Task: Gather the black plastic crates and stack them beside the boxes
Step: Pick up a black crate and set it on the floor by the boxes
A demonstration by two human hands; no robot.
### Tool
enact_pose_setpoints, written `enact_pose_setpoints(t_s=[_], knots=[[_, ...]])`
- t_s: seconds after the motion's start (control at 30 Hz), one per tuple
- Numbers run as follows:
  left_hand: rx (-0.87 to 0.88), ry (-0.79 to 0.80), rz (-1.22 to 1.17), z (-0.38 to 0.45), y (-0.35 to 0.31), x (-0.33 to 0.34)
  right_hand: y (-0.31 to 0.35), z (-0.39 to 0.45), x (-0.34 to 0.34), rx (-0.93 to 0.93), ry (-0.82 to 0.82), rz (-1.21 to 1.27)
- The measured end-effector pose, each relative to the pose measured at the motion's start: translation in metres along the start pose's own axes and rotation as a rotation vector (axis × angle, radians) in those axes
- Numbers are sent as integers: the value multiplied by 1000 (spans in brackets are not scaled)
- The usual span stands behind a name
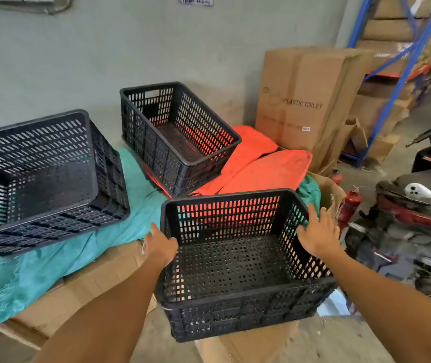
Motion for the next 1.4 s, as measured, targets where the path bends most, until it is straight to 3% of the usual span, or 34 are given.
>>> enact_pose_setpoints(t_s=[0.17, 0.33, 0.47, 0.67, 0.83, 1.13, 1.4], knots=[[-99, -57, -110, 25, 11, 27, -23, 47, 24, 102, 234, -14], [-232, 13, -130, 50, 6, 27, -18, 82, 29, 226, 192, 98], [-226, 4, -101, 44, 6, 21, -16, 97, 25, 390, 326, 236], [-262, -97, -60, 34, 42, -46, 45, 85, 28, 226, 336, 304], [-372, -218, -21, 7, 118, -118, 134, 44, 51, 81, 366, 313], [-570, -395, -92, -78, 307, -224, 269, -103, 129, -147, 440, 294], [-705, -442, -145, -127, 467, -235, 293, -222, 248, -176, 464, 178]])
Point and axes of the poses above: each hand's wrist, its own z-axis towards the middle knuckle, its own x-axis out of the palm, y = z × x, the point moved 2 cm from there along z, towards the middle knuckle, and after that the axes turned 3 degrees about -y, right-handed, at the moved point
